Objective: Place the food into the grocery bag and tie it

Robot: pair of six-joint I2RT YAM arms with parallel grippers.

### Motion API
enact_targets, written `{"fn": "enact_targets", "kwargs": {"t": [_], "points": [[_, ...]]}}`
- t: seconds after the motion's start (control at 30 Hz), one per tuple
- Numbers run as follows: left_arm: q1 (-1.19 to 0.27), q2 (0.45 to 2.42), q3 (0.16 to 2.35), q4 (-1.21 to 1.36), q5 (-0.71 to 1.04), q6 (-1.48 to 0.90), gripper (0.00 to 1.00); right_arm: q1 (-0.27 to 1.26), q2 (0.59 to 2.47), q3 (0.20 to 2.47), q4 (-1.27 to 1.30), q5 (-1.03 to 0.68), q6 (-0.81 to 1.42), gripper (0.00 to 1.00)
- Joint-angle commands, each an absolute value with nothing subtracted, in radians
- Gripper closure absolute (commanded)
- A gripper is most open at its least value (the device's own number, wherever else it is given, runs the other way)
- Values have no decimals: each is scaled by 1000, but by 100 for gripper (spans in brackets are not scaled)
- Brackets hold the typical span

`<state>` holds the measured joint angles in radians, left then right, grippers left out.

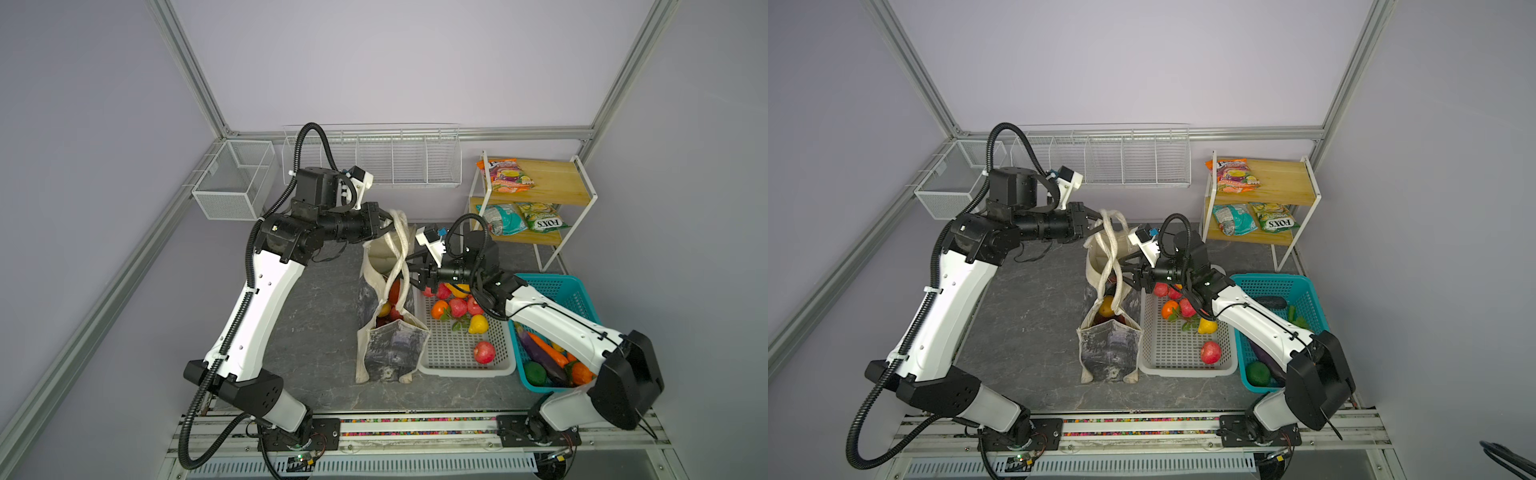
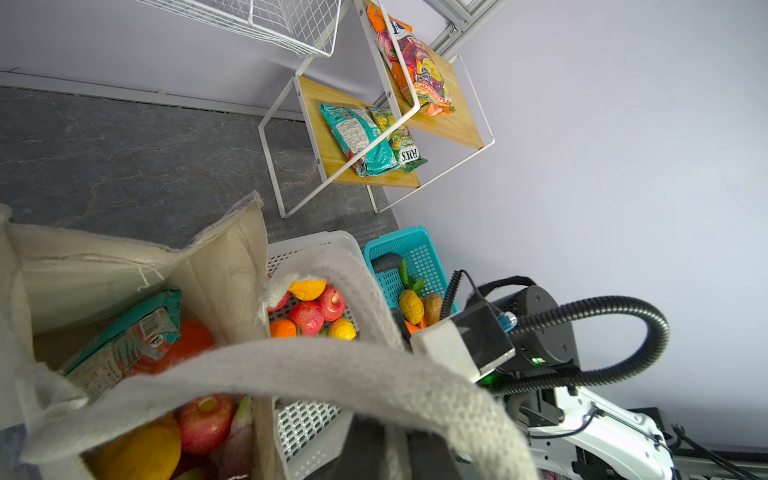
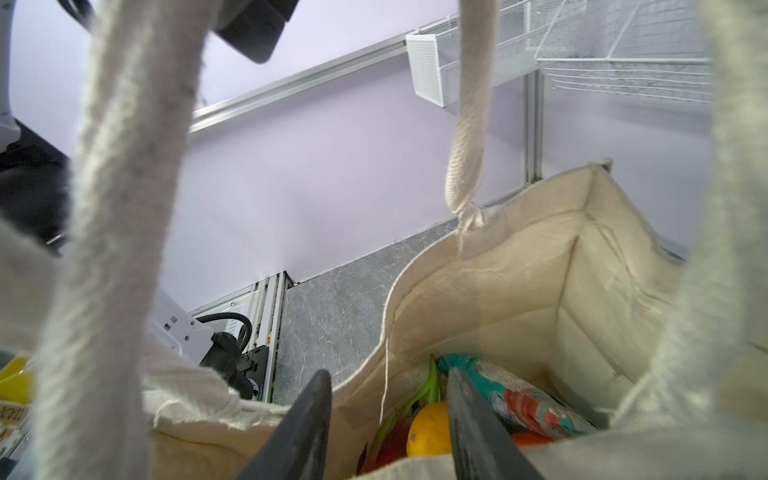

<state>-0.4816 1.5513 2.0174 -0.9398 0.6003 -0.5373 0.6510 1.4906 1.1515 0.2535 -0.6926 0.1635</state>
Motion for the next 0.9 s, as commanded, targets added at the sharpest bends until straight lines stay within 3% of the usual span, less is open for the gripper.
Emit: {"fn": "enact_targets", "kwargs": {"t": [0.0, 0.17, 0.87], "points": [[-482, 1557, 2014, -896, 650, -538, 100, 664, 1516, 1132, 407, -780, 152, 52], [-483, 1572, 2008, -894, 664, -535, 100, 664, 1518, 1088, 527, -820, 211, 50], [-483, 1601, 1954, -846, 676, -549, 100, 660, 1439, 1054, 655, -863, 326, 21]]}}
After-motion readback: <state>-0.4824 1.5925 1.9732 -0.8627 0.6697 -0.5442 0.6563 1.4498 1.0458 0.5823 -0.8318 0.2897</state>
